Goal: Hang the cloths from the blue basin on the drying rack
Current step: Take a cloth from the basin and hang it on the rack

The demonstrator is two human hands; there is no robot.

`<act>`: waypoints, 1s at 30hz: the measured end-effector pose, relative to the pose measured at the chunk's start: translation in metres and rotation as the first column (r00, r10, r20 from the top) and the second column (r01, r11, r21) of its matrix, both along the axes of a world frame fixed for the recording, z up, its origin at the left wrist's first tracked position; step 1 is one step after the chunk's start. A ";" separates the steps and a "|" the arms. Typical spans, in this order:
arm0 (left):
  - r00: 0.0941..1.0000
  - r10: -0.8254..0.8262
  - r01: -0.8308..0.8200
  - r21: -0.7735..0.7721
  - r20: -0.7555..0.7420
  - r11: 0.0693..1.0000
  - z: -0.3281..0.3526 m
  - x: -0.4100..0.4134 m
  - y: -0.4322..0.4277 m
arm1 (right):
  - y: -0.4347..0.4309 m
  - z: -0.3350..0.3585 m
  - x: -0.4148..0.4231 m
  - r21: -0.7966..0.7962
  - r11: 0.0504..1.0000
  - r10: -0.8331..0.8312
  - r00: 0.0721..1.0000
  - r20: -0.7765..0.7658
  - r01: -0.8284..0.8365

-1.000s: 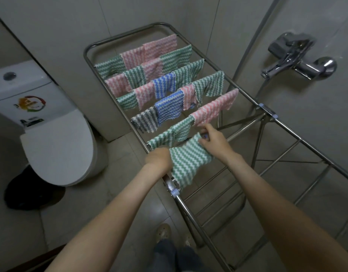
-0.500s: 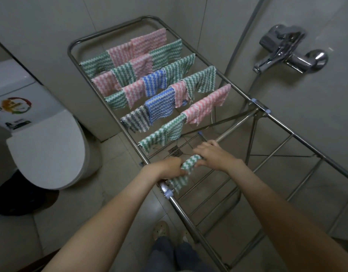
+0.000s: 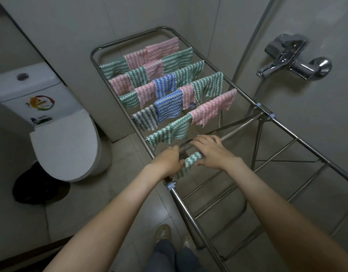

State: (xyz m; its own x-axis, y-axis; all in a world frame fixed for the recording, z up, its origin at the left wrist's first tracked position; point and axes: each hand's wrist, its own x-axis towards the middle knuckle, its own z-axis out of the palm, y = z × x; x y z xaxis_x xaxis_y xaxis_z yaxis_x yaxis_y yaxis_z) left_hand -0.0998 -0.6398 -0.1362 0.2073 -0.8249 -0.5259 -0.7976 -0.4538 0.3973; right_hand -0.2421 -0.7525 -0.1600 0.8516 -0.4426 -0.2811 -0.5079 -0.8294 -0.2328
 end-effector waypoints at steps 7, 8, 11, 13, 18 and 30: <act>0.968 0.238 -0.219 -0.187 0.085 0.958 0.027 0.032 0.061 | 0.049 0.031 0.075 0.026 0.978 0.198 0.955 0.223 -0.209; 0.958 0.271 -0.250 -0.191 0.095 0.949 0.030 0.039 0.075 | 0.060 0.035 0.091 0.024 0.966 0.245 0.939 0.240 -0.258; 0.905 0.405 -0.373 -0.214 0.131 0.903 0.036 0.068 0.121 | 0.102 0.048 0.137 0.018 0.919 0.375 0.890 0.261 -0.393; 0.864 0.483 -0.445 -0.234 0.142 0.864 0.040 0.089 0.152 | 0.129 0.057 0.164 0.004 0.892 0.433 0.858 0.276 -0.451; 0.711 0.683 -0.630 -0.280 0.166 0.724 0.056 0.147 0.254 | 0.220 0.081 0.250 -0.068 0.771 0.622 0.726 0.295 -0.633; 0.222 0.953 -0.914 -0.297 0.206 0.277 0.072 0.188 0.501 | 0.468 0.096 0.388 -0.027 0.348 0.906 0.329 0.268 -0.937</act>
State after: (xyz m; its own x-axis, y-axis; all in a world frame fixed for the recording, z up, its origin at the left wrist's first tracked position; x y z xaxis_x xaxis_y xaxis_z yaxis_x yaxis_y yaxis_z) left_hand 0.0885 -0.1389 -0.0644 0.9787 0.0330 -0.2028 0.1022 -0.9345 0.3410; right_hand 0.1457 -0.2841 -0.0636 0.7278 0.6851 -0.0303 0.6376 -0.6922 -0.3380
